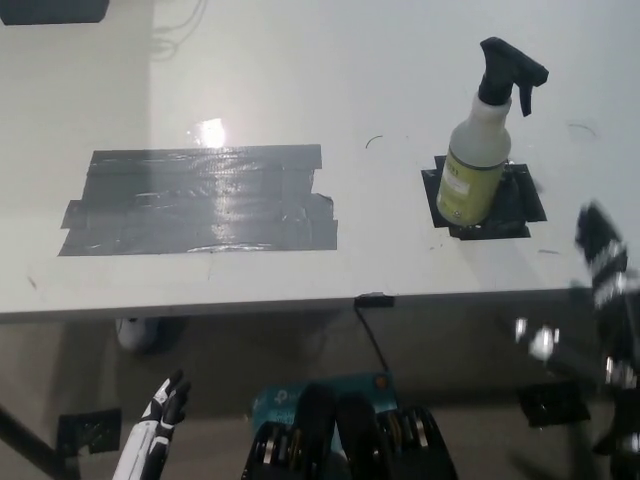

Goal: A spray bottle is kept on the black marked spot on the table infront of the robot and the robot extends its right arm to pick it up and hands it to a person

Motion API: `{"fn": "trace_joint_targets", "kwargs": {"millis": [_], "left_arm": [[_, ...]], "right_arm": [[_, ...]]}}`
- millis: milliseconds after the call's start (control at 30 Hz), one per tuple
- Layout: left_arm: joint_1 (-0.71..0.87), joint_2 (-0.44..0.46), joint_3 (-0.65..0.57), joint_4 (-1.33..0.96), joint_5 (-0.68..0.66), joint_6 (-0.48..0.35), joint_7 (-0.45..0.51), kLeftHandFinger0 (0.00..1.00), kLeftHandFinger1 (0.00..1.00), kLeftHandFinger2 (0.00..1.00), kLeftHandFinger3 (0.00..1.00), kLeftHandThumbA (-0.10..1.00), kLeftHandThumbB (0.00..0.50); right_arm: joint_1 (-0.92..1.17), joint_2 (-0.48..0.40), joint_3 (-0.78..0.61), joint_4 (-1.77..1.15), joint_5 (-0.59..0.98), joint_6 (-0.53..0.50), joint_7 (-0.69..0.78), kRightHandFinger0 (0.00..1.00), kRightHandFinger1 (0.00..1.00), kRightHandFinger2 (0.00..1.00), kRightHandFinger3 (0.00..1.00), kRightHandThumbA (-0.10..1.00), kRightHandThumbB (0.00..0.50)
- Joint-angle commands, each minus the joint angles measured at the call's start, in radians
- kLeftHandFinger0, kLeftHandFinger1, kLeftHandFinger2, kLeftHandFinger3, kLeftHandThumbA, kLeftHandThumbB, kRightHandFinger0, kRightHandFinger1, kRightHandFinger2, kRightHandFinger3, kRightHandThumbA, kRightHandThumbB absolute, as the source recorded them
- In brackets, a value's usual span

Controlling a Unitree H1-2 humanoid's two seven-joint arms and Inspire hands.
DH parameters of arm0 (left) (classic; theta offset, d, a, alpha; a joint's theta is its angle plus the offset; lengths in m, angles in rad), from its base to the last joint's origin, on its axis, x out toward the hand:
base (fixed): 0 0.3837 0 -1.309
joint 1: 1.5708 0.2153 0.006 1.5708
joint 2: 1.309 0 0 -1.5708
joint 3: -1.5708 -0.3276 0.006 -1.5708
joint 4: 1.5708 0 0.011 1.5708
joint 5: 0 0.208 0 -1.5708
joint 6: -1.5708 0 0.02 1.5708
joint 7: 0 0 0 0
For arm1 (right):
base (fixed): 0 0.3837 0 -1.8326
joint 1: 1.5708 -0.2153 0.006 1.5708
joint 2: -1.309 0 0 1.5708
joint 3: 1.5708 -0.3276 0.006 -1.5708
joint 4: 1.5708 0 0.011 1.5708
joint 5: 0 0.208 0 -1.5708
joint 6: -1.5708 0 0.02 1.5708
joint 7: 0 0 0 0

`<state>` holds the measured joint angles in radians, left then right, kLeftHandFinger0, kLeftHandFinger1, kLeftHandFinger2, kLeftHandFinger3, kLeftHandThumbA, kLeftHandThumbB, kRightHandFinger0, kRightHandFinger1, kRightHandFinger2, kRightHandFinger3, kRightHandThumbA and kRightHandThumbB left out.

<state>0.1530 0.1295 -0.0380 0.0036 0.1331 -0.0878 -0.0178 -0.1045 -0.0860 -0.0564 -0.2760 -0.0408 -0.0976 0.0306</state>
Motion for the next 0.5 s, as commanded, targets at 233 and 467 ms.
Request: {"fn": "trace_joint_targets", "kwargs": {"millis": [233,467], "left_arm": [[-0.015,0.01,0.007,-0.031,0.009,-0.031,0.005,1.0,1.0,1.0,1.0,1.0,0.263],[-0.026,0.004,0.0,-0.031,0.013,-0.031,0.004,1.0,1.0,1.0,1.0,1.0,0.254]], "right_arm": [[-0.358,-0.032,-0.059,0.318,-0.002,0.161,-0.046,1.0,1.0,1.0,1.0,1.0,0.285],[-0.503,-0.052,-0.073,0.581,0.022,0.132,-0.045,1.0,1.0,1.0,1.0,1.0,0.289]]}}
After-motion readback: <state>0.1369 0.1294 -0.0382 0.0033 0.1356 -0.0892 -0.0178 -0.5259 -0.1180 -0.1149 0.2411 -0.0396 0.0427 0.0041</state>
